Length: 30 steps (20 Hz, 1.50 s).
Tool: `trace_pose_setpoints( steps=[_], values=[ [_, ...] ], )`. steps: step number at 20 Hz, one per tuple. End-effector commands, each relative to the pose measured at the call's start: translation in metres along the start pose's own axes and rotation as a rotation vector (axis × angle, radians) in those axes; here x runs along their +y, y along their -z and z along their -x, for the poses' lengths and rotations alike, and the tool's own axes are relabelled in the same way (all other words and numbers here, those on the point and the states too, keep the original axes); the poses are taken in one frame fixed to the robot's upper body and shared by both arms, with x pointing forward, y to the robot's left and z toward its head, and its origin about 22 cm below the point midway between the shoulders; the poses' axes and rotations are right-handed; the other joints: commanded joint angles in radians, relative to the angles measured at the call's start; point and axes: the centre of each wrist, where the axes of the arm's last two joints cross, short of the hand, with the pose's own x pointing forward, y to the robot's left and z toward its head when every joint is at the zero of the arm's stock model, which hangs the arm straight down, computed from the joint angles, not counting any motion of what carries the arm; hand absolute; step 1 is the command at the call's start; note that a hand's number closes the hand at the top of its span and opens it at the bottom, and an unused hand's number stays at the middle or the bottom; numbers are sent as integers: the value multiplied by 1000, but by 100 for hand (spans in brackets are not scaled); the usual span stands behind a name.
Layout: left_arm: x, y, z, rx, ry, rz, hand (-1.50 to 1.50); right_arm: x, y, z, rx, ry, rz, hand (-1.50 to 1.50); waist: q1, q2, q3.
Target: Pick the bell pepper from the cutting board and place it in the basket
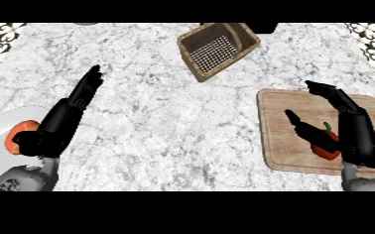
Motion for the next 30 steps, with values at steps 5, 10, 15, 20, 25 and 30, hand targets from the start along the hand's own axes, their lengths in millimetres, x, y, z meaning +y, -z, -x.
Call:
trace_pose_setpoints(
  steps=[5,10,15,20,25,30],
  values=[
    [3,2,-1,-11,-2,2,0,-9,0,-15,146,-424,220,-150,-5,-8,-9],
    [7,1,5,3,5,2,0,-53,31,-54,250,-718,264,-150,-12,-10,-14],
    [7,10,0,5,13,-13,0,-63,29,-86,489,-934,-22,-150,-28,-8,-12],
    [5,12,3,-1,6,-7,0,-56,26,-142,636,-891,-216,-150,-16,-7,-6],
    [10,13,5,-9,-13,-8,0,-78,16,-198,659,-846,-251,-150,-19,-8,-3],
    [-7,-1,10,-10,-6,-2,0,-86,-4,-210,704,-839,-211,-150,-14,-8,-2]
  ],
)
